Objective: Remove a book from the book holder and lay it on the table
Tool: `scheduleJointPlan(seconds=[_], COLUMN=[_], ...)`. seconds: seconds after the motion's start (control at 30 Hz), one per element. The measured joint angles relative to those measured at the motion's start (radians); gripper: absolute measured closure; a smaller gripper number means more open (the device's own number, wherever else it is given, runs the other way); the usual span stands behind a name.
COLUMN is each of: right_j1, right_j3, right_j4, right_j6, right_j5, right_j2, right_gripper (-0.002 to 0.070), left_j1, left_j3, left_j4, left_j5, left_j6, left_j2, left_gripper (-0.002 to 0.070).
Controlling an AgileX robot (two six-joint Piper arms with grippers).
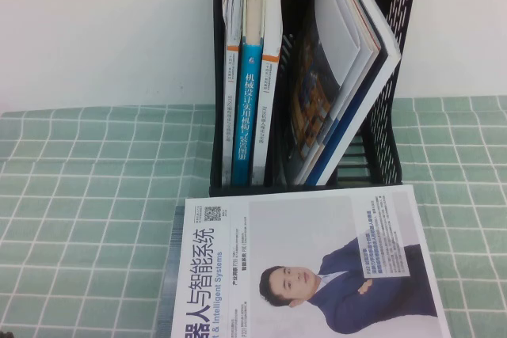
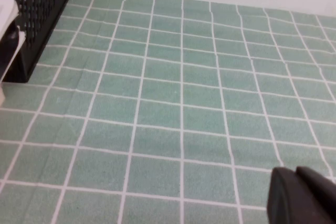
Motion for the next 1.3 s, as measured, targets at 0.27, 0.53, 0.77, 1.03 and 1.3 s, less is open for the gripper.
scheduleJointPlan(seconds=[0.27,0.53,0.77,1.03,1.3], right_j1=[0.000,0.000,0.000,0.000,0.000], right_j3=[0.000,0.000,0.000,0.002,0.004], right_j4=[0.000,-0.052,-0.088,-0.140,-0.278], right_j6=[0.000,-0.030,-0.034,-0.036,-0.036], right_j5=[0.000,0.000,0.000,0.000,-0.141], right_j2=[0.000,0.000,0.000,0.000,0.000], right_gripper=[0.0678,0.0678,0.0678,0.0678,0.0678], left_j1=[0.000,0.000,0.000,0.000,0.000], left_j3=[0.000,0.000,0.002,0.008,0.008], left_j4=[0.000,0.000,0.000,0.002,0.002], left_j5=[0.000,0.000,-0.075,-0.497,-0.782], left_j6=[0.000,0.000,0.000,0.000,-0.011], left_j2=[0.000,0.000,0.000,0.000,0.000], left_gripper=[0.0678,0.0678,0.0678,0.0678,0.0678])
